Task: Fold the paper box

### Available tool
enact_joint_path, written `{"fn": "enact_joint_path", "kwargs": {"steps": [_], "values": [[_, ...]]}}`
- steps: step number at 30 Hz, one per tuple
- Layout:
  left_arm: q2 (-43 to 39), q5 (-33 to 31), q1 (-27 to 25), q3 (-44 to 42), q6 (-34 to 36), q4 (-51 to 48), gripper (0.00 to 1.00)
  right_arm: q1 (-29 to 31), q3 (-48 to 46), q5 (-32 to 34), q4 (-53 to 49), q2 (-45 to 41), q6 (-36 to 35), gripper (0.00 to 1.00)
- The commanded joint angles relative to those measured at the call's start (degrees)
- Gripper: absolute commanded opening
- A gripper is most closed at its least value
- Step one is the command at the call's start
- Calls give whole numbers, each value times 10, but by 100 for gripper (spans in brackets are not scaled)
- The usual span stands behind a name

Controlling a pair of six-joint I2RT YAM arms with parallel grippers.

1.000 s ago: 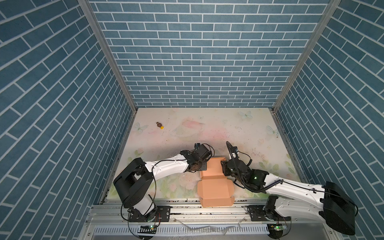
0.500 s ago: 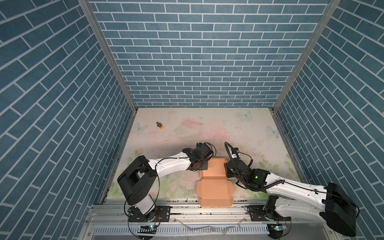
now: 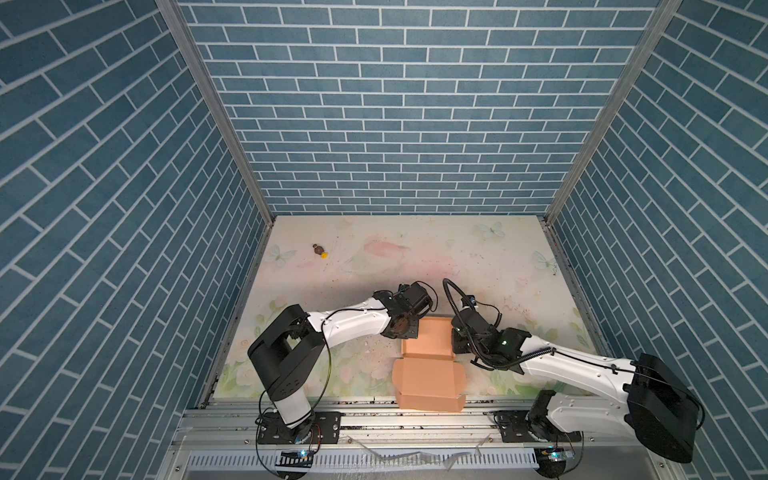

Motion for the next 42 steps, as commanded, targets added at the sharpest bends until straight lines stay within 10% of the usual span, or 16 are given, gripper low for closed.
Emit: {"fn": "enact_joint_path", "kwargs": {"steps": [1, 12, 28, 42], "values": [[15, -12, -1, 1, 1, -29, 0, -1, 9, -1, -5, 14, 23, 30], [-11, -31, -7, -16, -19, -14, 23, 4, 28, -1, -2, 53, 27, 0], [-106, -18, -47, -98, -43, 78, 55, 6, 33, 18, -12, 55, 36, 0], [-115, -58, -89, -103, -89, 42, 51, 6, 14, 26, 6, 37, 37, 0]]}}
